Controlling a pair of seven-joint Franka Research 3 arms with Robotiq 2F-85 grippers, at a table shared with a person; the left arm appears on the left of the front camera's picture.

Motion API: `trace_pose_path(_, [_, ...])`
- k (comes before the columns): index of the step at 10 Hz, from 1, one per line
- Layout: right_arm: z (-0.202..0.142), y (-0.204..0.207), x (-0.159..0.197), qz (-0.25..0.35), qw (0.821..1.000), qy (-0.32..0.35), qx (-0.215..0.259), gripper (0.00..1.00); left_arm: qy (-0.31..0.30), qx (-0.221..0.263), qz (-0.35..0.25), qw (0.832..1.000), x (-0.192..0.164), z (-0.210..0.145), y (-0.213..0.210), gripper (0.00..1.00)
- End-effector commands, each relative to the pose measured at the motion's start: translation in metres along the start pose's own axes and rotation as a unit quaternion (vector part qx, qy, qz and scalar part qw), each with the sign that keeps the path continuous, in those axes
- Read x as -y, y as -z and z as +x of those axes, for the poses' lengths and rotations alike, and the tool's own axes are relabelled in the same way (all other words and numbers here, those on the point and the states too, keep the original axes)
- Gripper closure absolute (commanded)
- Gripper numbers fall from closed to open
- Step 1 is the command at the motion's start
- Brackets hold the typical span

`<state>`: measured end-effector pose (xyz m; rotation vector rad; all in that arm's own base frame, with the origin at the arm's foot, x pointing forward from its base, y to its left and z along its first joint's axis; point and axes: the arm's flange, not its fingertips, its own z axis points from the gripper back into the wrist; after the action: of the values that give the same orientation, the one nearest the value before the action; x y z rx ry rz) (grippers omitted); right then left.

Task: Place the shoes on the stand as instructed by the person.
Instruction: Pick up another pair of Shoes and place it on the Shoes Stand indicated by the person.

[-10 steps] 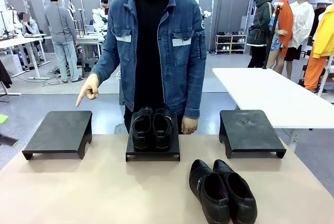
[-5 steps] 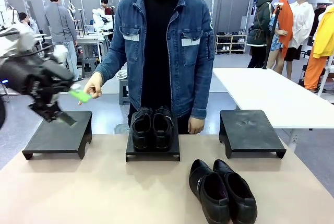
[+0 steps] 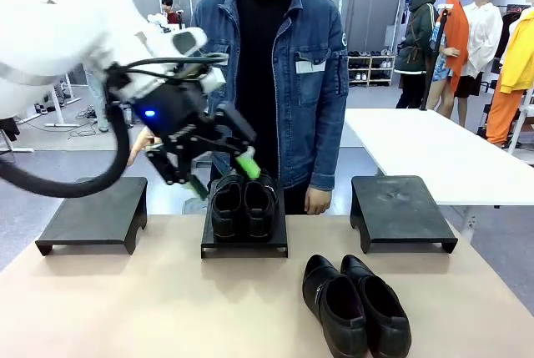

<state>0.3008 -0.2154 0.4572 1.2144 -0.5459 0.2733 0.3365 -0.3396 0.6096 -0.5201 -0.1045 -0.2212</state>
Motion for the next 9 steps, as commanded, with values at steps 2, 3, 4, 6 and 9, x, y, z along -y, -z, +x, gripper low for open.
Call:
trace_pose_path(2, [0.001,-0.001,0.0,0.004,1.0,-0.01,0.005,0.0,-0.037,0.015,0.075,0.996,0.065,0.033,0.048,0.0])
trace_pose_path(3, [0.001,-0.001,0.0,0.004,1.0,-0.01,0.005,0.0,-0.045,0.009,0.099,0.994,0.084,0.033,0.069,0.0])
trace_pose_path(4, [0.001,-0.001,0.0,0.004,1.0,-0.01,0.005,0.0,-0.051,0.028,0.136,0.989,0.1,0.032,0.093,0.0])
trace_pose_path(6, [0.001,-0.001,0.0,0.004,1.0,-0.01,0.005,0.0,-0.082,0.044,0.182,0.979,0.128,0.039,0.142,0.0])
trace_pose_path(9, [0.001,-0.001,0.0,0.004,1.0,-0.01,0.005,0.0,-0.109,0.055,0.205,0.971,0.156,0.049,0.201,0.0])
